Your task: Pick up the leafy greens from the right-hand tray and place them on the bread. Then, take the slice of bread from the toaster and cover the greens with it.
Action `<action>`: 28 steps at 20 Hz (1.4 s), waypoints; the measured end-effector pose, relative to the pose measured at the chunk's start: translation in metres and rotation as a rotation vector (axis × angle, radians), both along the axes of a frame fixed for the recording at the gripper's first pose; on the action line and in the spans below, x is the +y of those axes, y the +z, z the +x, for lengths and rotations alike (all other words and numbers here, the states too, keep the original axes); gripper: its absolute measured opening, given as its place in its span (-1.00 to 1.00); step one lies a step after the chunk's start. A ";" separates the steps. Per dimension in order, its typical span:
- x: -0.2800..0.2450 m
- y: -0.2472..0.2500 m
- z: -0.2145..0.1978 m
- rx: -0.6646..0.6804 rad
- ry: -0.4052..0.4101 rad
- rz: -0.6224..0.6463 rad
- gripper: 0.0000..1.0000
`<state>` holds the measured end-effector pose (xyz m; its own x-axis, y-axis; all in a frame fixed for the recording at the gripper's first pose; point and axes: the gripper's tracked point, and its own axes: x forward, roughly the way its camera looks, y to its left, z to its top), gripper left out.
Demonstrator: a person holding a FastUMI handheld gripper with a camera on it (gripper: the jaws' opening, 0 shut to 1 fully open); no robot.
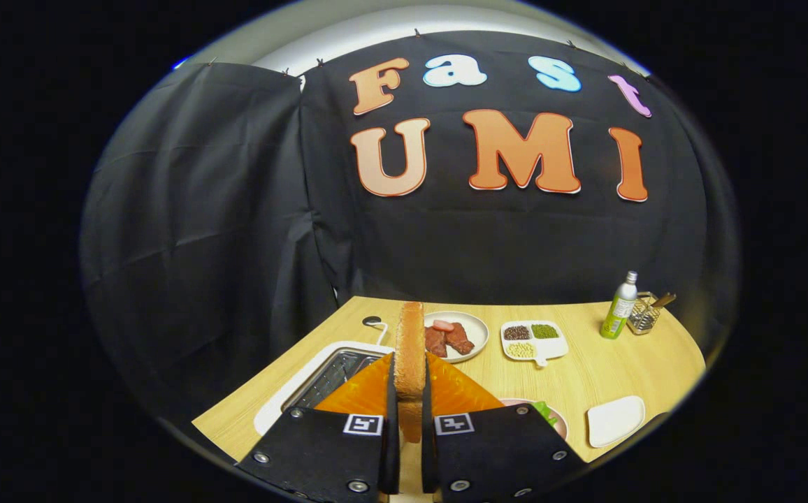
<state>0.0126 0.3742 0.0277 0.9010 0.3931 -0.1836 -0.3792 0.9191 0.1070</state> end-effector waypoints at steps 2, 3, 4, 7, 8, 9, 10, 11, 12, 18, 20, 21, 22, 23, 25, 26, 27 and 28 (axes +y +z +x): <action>-0.011 -0.010 0.003 0.014 -0.012 -0.006 -0.75; -0.016 -0.016 0.004 0.024 -0.016 -0.010 -0.75; -0.021 -0.022 0.006 0.035 -0.019 -0.012 -0.75; -0.032 -0.042 0.007 0.068 -0.024 -0.015 -0.75; -0.036 -0.047 0.008 0.075 -0.026 -0.015 -0.75; -0.040 -0.054 0.009 0.083 -0.029 -0.018 -0.75; -0.044 -0.060 0.010 0.090 -0.029 -0.020 -0.75; -0.047 -0.067 0.011 0.101 -0.030 -0.022 -0.75; -0.050 -0.074 0.011 0.113 -0.030 -0.020 -0.75; -0.060 -0.116 0.016 0.200 -0.005 -0.016 -0.75; -0.063 -0.128 0.018 0.220 0.002 -0.019 -0.75; -0.065 -0.131 0.020 0.225 0.006 -0.017 -0.74; -0.068 -0.130 0.022 0.221 0.004 -0.009 -0.75; -0.073 -0.129 0.025 0.215 -0.002 -0.010 -0.74; -0.081 -0.133 0.027 0.222 0.000 -0.016 -0.75; -0.085 -0.134 0.028 0.225 -0.002 -0.013 -0.74; -0.090 -0.136 0.030 0.229 -0.007 -0.013 -0.74; -0.096 -0.139 0.032 0.234 -0.015 -0.012 -0.67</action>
<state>0.0447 0.2786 -0.1110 0.8391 0.3765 -0.3925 -0.3318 0.9262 0.1792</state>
